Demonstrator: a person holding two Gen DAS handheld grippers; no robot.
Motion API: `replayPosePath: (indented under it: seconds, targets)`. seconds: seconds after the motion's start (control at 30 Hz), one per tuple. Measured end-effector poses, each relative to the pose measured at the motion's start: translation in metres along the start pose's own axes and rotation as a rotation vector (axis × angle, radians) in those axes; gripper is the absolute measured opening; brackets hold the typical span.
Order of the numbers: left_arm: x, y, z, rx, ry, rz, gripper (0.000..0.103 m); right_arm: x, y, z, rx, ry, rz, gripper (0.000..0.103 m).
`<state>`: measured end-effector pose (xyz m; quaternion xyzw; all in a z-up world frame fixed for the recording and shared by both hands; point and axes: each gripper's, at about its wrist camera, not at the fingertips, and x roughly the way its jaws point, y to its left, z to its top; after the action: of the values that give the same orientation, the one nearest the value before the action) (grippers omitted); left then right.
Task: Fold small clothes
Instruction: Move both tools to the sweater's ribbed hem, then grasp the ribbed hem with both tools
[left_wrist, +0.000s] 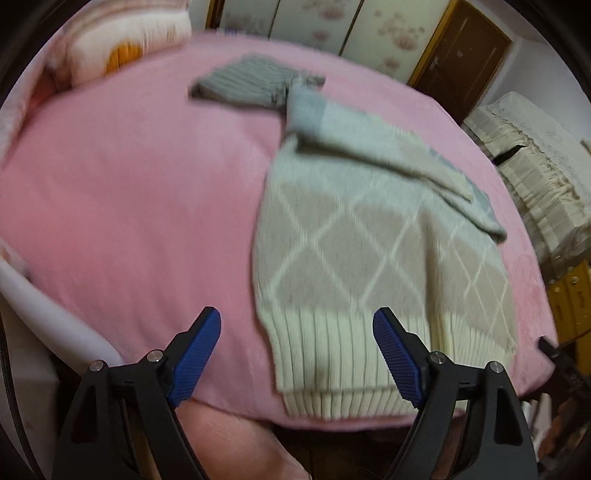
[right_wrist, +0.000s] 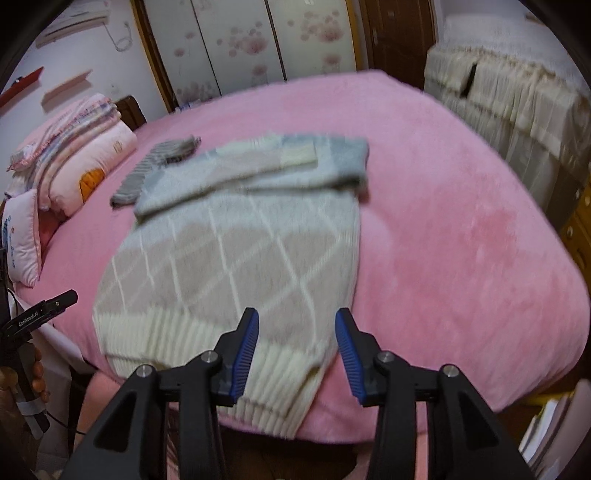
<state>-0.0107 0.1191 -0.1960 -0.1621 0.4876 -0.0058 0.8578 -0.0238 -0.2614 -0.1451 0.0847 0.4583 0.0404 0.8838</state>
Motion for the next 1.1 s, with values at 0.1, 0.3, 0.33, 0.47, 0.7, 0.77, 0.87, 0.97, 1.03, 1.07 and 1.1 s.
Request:
replayPosePath:
  seconds: [0.1,0.3,0.33,0.47,0.7,0.77,0.87,0.97,1.03,1.07,1.1]
  targets:
    - [0.016,0.013,-0.013,-0.048,0.051,-0.061,0.082,0.017,-0.002,-0.019,0.021,0.060,0.008,0.043]
    - [0.045,0.027,-0.031,-0.135,0.134,-0.178,0.067,0.040,-0.002,-0.039,0.058,0.148,0.060,0.043]
    - [0.049,0.027,-0.033,-0.143,0.143,-0.191,0.066,0.041,-0.002,-0.039,0.060,0.152,0.062,0.043]
    - [0.061,0.024,-0.041,-0.152,0.154,-0.220,0.065,0.044,-0.007,-0.039,0.086,0.156,0.065,0.043]
    - [0.069,0.023,-0.044,-0.171,0.150,-0.210,0.068,0.055,-0.015,-0.041,0.148,0.179,0.103,0.043]
    - [0.068,0.018,-0.043,-0.175,0.158,-0.203,0.067,0.057,-0.012,-0.041,0.140,0.177,0.107,0.043]
    - [0.069,0.012,-0.038,-0.172,0.171,-0.189,0.065,0.059,-0.004,-0.040,0.102,0.175,0.099,0.042]
    - [0.071,0.008,-0.036,-0.182,0.191,-0.181,0.059,0.061,0.003,-0.039,0.063,0.174,0.096,0.019]
    - [0.073,0.006,-0.035,-0.194,0.206,-0.179,0.050,0.062,0.004,-0.038,0.055,0.173,0.087,0.011]
    - [0.073,0.005,-0.034,-0.197,0.213,-0.179,0.047,0.062,0.004,-0.039,0.055,0.172,0.086,0.011]
    - [0.073,0.003,-0.034,-0.201,0.221,-0.180,0.040,0.062,0.003,-0.039,0.057,0.173,0.087,0.010]
